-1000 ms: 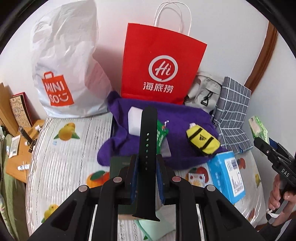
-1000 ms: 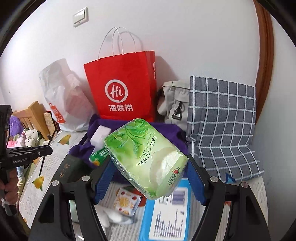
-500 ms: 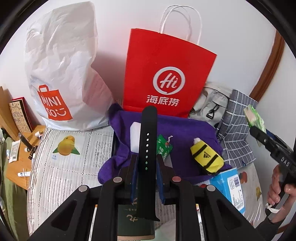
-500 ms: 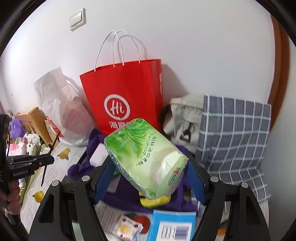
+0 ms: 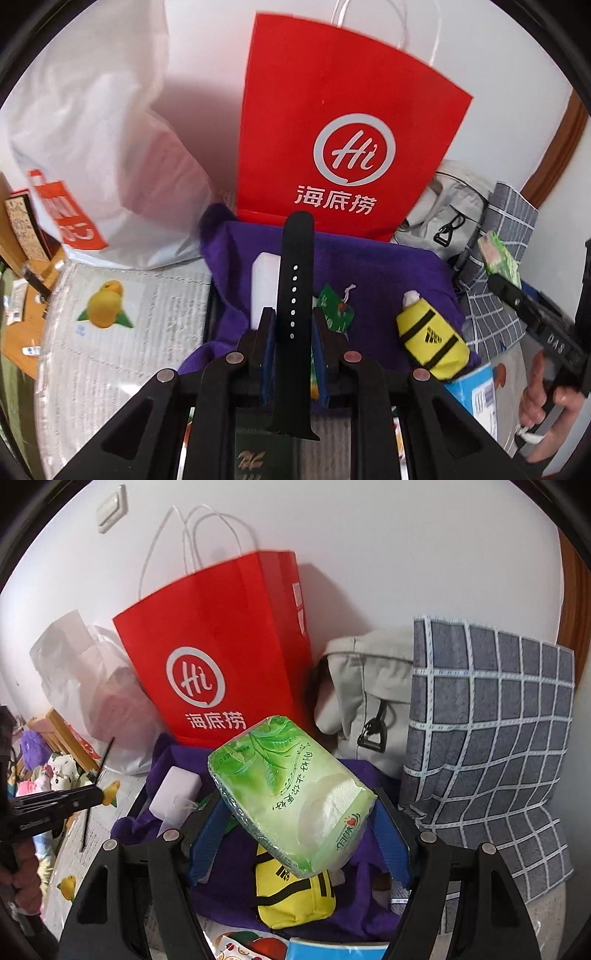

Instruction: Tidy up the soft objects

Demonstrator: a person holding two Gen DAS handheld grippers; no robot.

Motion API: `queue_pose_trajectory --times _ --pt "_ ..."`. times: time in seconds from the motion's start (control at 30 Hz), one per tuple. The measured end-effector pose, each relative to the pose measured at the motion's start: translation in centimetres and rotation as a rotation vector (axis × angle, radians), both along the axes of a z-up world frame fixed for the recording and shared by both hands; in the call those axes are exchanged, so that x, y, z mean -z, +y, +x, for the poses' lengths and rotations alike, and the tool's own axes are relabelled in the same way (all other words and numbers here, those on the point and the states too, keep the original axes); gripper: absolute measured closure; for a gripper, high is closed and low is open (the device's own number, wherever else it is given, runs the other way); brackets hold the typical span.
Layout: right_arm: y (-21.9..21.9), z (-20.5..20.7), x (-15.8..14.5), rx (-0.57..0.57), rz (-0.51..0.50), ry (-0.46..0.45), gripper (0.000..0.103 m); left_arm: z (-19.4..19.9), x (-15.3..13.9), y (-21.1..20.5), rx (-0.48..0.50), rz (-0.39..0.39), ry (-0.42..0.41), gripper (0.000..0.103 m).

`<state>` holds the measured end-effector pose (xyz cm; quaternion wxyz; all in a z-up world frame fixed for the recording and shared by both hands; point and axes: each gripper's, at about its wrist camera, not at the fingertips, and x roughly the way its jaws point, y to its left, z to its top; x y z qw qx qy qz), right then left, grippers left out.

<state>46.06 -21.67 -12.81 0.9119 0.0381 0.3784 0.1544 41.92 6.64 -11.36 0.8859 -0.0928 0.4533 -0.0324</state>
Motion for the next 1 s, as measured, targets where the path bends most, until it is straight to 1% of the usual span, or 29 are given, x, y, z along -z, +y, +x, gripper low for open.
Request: queue_pose_trajectory --times 0.1,0.13,0.2,0.33,0.47,0.57,0.7,0.8,0.87,0.93,1.0 --pt "-0.1 1.1 1.3 0.008 -0.005 0.027 0.029 0.9 1.2 -0.6 0.01 -0.017 0.01 0.085" --pt "-0.1 1.5 2.0 0.013 0.0 0.045 0.029 1.4 1.8 -1.0 0.021 -0.018 0.031 0.085" --pt "-0.1 2.1 3.1 0.005 0.006 0.076 0.029 1.7 2.2 -1.3 0.042 -0.016 0.032 0.085" --pt "0.4 3.0 5.2 -0.008 -0.014 0.123 0.029 2.3 3.2 -1.8 0.06 -0.024 0.052 0.085" --pt "0.3 3.7 6.9 -0.015 0.039 0.19 0.029 3.1 4.5 -1.8 0.072 -0.047 0.08 0.085" --pt "0.7 4.0 7.9 -0.023 0.043 0.227 0.029 3.5 5.2 -1.6 0.062 -0.049 0.094 0.085" --pt "2.0 4.0 8.7 -0.073 0.017 0.249 0.028 3.9 6.0 -1.0 0.057 -0.081 0.113 0.085" --pt "2.4 4.0 9.0 -0.075 0.015 0.251 0.028 4.1 6.3 -0.8 0.044 -0.085 0.121 0.085" --pt "2.4 4.1 9.0 -0.074 0.026 0.261 0.027 4.3 6.6 -0.5 0.035 -0.098 0.129 0.085" --pt "2.3 4.2 8.9 -0.073 0.042 0.272 0.023 4.3 6.9 -0.4 0.033 -0.103 0.135 0.085" --pt "2.1 4.0 8.5 -0.085 0.073 0.26 0.022 4.3 7.0 -0.4 0.034 -0.11 0.138 0.085"
